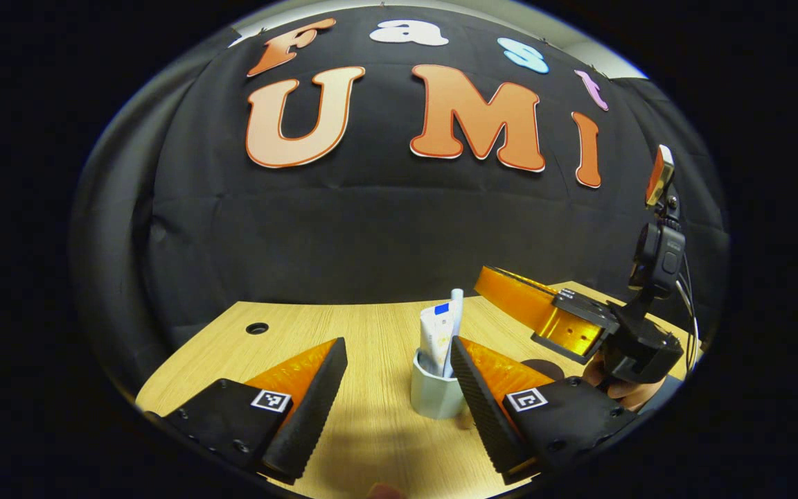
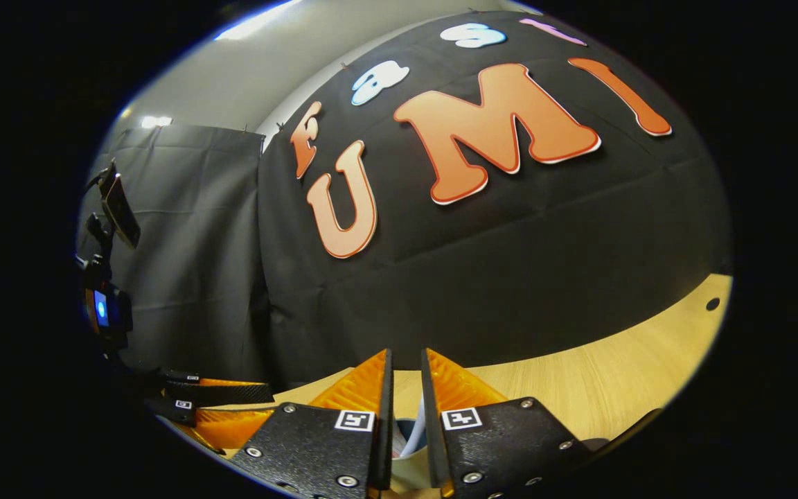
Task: Put the toothbrush and toothpaste on the desktop into the cup, then pick up the cup and place it on the coaster on the desktop.
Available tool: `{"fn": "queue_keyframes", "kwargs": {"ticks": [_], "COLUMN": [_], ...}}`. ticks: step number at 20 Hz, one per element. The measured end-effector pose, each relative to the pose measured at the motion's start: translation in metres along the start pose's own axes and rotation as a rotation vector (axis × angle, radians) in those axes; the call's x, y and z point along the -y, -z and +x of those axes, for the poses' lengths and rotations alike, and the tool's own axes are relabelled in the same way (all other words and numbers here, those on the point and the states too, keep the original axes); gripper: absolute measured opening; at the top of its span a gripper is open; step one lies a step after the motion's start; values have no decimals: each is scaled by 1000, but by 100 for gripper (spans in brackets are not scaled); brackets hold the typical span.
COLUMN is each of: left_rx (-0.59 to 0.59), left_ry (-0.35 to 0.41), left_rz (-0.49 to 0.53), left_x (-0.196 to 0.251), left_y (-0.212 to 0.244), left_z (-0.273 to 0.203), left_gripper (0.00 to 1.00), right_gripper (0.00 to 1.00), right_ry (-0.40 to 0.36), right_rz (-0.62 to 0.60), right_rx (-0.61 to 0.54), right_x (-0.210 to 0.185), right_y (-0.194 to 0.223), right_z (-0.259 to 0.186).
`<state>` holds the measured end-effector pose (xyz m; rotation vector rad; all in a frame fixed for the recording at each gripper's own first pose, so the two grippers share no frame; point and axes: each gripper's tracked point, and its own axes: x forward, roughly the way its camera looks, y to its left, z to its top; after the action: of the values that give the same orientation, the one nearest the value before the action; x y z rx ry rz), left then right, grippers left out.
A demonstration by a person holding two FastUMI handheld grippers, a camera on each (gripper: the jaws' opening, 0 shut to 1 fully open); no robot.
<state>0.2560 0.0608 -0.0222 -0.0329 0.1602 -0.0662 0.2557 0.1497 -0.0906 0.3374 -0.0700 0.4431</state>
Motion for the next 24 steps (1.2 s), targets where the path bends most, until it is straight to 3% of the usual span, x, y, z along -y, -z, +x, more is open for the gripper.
{"fn": "queue_keyframes", "kwargs": {"ticks": [1,2,3,7,9,12,13,14,18,24], "left_rx": [-9,-24,-38,-159,-230,-360,-404,-443,-588,-784], "left_ry": [11,22,31,59,31,30,32,34,13,-8], "left_rz": [3,8,11,-1,-13,-67,-92,-116,-193,-243], "left_x": [7,15,21,42,43,49,51,53,60,56], "left_y": [-4,-7,-10,-12,-12,-7,-3,-1,11,41], "left_z": [-2,-2,-4,-4,-1,-1,2,5,20,25], "left_gripper": [97,97,97,96,98,98,98,98,98,98], "right_gripper": [27,22,37,61,71,78,86,82,87,91], "right_ry": [7,13,18,52,76,109,122,137,253,306], "right_rz": [-22,-45,-64,-116,-143,-205,-230,-251,-357,-343], "right_rx": [-2,-2,2,35,50,55,58,60,20,-22], "right_x": [1,4,6,24,35,51,57,64,105,143], "right_y": [-7,-15,-25,-71,-93,-120,-128,-134,-145,-143], "right_z": [-6,-14,-22,-62,-85,-118,-130,-142,-185,-231]}}
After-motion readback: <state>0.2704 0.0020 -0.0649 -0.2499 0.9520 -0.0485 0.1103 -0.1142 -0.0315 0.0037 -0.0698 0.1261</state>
